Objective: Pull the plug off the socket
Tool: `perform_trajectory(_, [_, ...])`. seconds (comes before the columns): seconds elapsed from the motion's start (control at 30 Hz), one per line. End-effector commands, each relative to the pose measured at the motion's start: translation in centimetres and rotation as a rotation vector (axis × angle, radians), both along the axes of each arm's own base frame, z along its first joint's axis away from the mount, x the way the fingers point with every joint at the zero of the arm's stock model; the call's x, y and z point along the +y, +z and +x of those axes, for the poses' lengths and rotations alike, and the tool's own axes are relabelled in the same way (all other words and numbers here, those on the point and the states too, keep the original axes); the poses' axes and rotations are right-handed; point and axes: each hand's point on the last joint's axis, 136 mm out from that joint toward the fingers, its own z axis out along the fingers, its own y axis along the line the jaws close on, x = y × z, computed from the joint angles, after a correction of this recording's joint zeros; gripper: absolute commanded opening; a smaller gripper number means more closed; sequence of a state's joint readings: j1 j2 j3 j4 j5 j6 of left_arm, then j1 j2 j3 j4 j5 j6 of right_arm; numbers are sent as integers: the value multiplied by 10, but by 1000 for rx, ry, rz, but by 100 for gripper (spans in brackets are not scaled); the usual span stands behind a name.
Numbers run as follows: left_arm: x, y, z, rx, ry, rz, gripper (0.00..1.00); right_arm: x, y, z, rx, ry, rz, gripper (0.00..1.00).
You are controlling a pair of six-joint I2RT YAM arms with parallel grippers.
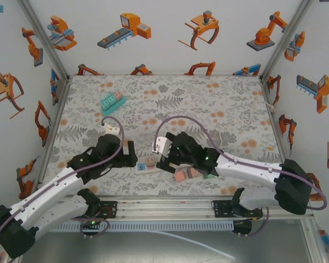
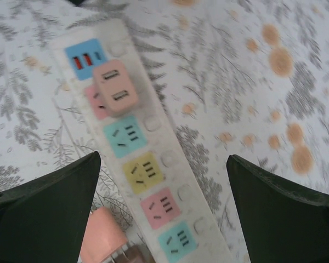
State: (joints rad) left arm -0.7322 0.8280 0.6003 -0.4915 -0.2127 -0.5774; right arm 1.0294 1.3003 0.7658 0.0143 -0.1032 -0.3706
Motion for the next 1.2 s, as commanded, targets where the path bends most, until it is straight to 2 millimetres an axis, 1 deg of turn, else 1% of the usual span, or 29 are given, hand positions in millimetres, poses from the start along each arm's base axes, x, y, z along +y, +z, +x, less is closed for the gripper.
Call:
perform_trajectory(0.0, [1, -15, 2, 68, 60, -70, 97, 34, 31, -24, -34, 300, 119, 83])
perform_trajectory(0.07, [2, -22, 2, 96, 72, -94, 97, 40, 29, -24, -5, 340, 132, 80])
perform_trajectory(0.17, [3, -31, 2, 116, 79, -108, 97, 50, 25, -19, 33, 368, 133, 76])
perform_trajectory(0.27, [2, -36, 0, 124, 71, -113, 98, 58, 15, -15, 48, 385, 119, 74])
perform_trajectory(0.3, [2, -37, 0, 127, 69, -111, 100, 60, 9, -14, 54, 390, 101, 73])
perform_trajectory(0.4, [2, -41, 0, 135, 68, -99, 94, 65, -2, -15, 93, 415, 77, 69])
perform_trajectory(0.5, [4, -46, 0, 141, 75, -95, 90, 69, -13, -16, 129, 433, 56, 63])
perform_trajectory(0.67, [-1, -53, -1, 163, 63, -103, 86, 71, -28, -10, 133, 415, 28, 56])
perform_trajectory(0.87, [-4, -60, 0, 182, 57, -101, 84, 71, -47, -8, 155, 408, -14, 49])
perform_trajectory(1.0, [-5, -65, -1, 195, 53, -98, 84, 73, -50, -12, 181, 425, -6, 44])
perform_trajectory(1.17, [-7, -74, -1, 226, 45, -83, 83, 72, -52, -12, 182, 424, -11, 39])
